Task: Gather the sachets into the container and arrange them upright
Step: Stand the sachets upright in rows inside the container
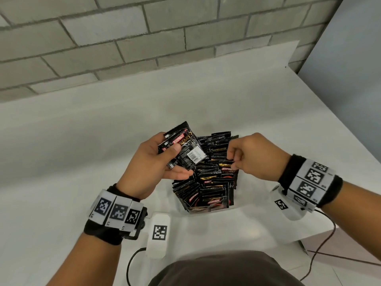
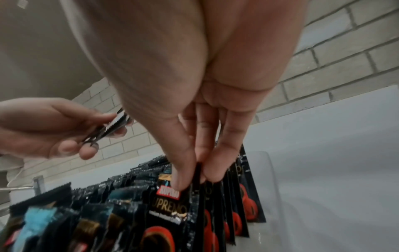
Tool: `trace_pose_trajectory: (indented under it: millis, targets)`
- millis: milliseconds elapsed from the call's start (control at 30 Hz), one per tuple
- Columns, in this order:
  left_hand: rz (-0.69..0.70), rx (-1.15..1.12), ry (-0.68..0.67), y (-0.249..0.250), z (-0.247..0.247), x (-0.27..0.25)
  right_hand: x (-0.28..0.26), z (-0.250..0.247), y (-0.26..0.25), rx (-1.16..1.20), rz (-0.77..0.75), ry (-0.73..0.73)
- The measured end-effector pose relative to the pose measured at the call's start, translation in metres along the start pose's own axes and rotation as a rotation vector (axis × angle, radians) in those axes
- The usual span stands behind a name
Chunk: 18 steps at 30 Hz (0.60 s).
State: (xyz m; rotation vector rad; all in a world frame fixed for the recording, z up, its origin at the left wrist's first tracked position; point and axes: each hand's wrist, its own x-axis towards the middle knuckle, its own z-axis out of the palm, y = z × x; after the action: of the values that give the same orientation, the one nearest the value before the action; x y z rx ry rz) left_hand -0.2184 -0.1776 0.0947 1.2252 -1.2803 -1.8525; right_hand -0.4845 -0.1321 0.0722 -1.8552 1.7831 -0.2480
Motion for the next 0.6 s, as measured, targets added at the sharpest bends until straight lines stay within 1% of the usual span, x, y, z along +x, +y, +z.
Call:
trace_pose_trajectory:
  millis: [200,367,500,600]
  targets:
    - [-0.005,0.008,0.002,0.0,-0.002,-0.002,0.006,0.013,0.001,-0.021,-0.071,0.009]
    - [-0.006,0.012,-0.01,-0.002,-0.001,-0.001,0.005,0.001,0.01,0.043,-0.091,0.059]
    - [-0.004,0.019,-0.02,-0.002,0.003,0.002,0.002,0.009,0.013,0.03,-0.108,0.038]
    - [-0.004,0.023,-0.033,-0.002,0.005,0.002,0.0,0.015,0.014,0.024,-0.081,0.017]
